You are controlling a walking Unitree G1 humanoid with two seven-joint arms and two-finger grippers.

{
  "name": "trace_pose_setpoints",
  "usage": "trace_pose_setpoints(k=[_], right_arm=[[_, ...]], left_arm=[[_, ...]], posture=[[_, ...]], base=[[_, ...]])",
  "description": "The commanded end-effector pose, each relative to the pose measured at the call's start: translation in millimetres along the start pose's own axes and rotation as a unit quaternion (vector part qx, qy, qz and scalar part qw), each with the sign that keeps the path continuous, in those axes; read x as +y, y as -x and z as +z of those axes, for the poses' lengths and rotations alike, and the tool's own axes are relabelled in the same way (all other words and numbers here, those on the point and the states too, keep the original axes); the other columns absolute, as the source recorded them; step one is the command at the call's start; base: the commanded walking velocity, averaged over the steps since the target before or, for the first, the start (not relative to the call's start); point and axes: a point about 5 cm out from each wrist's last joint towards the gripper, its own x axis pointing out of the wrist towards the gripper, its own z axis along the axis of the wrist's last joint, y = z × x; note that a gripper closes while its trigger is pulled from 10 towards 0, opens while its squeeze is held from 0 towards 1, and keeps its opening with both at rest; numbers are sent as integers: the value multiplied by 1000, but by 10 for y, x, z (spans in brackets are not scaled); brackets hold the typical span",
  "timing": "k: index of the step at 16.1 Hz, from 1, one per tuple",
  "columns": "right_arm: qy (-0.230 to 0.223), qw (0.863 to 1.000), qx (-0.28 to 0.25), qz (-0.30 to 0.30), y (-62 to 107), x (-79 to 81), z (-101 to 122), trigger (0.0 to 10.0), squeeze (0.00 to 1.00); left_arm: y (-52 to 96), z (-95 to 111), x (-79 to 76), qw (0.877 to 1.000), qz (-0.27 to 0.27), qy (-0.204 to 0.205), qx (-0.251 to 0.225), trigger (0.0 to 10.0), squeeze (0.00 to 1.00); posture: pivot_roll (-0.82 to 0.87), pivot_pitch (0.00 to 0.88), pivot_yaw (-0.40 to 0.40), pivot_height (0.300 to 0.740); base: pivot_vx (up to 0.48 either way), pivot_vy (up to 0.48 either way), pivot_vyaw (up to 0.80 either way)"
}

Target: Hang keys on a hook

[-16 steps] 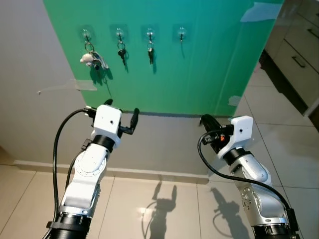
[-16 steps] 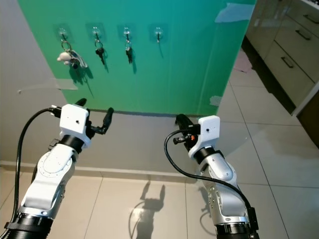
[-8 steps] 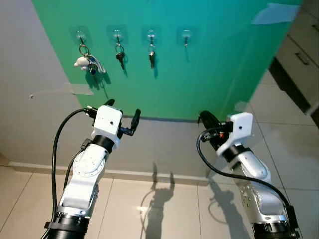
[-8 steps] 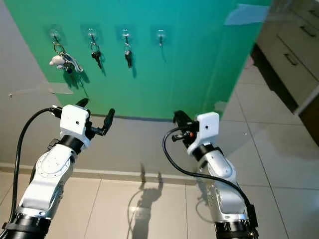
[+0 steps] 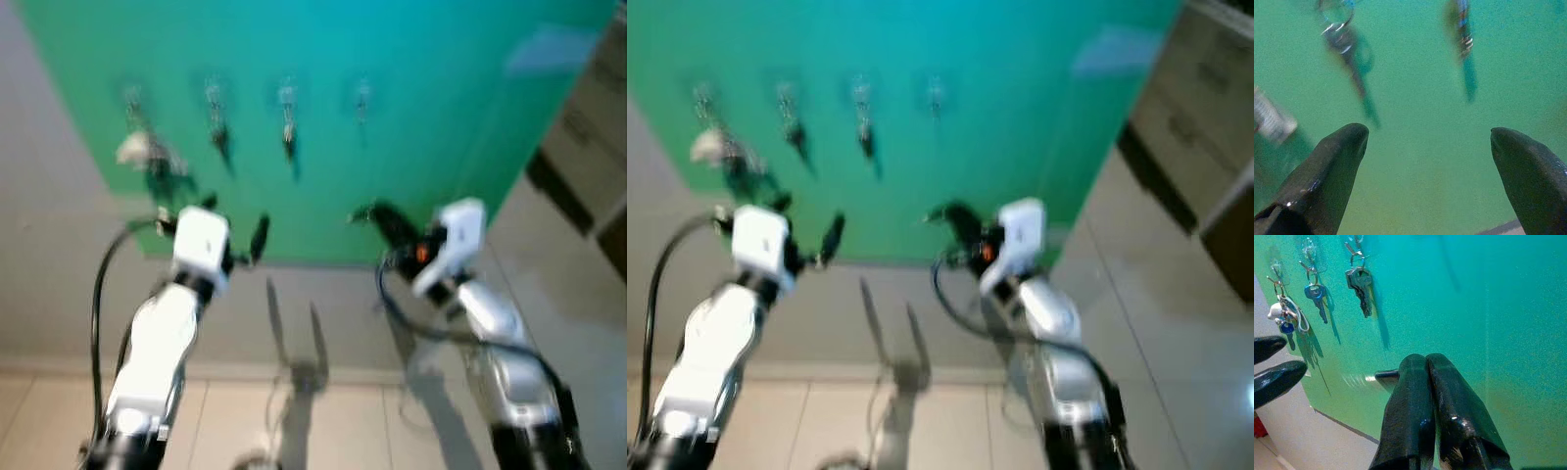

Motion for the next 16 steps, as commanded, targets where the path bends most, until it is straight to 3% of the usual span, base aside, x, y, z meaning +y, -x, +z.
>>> trace_pose_setpoints(k=[1,6,16], right_arm=[[-15,1000,-8,13,25,-20,68,10000,0],[-39,996,-59,46,-185,60,335,10000,0],[-51,995,-69,53,-691,13,531,10000,0]], left_arm=[[26,76,-137,999,-49,10,-22,10000,0],[78,136,-239,992,-117,31,-35,10000,0],[2,211,-158,993,-107,15,-37,10000,0]], posture=[[-45,0,8,740],[-52,0,4,740],[-29,0,-7,740]], base=[[0,0,0],[0,0,0],[0,0,0]])
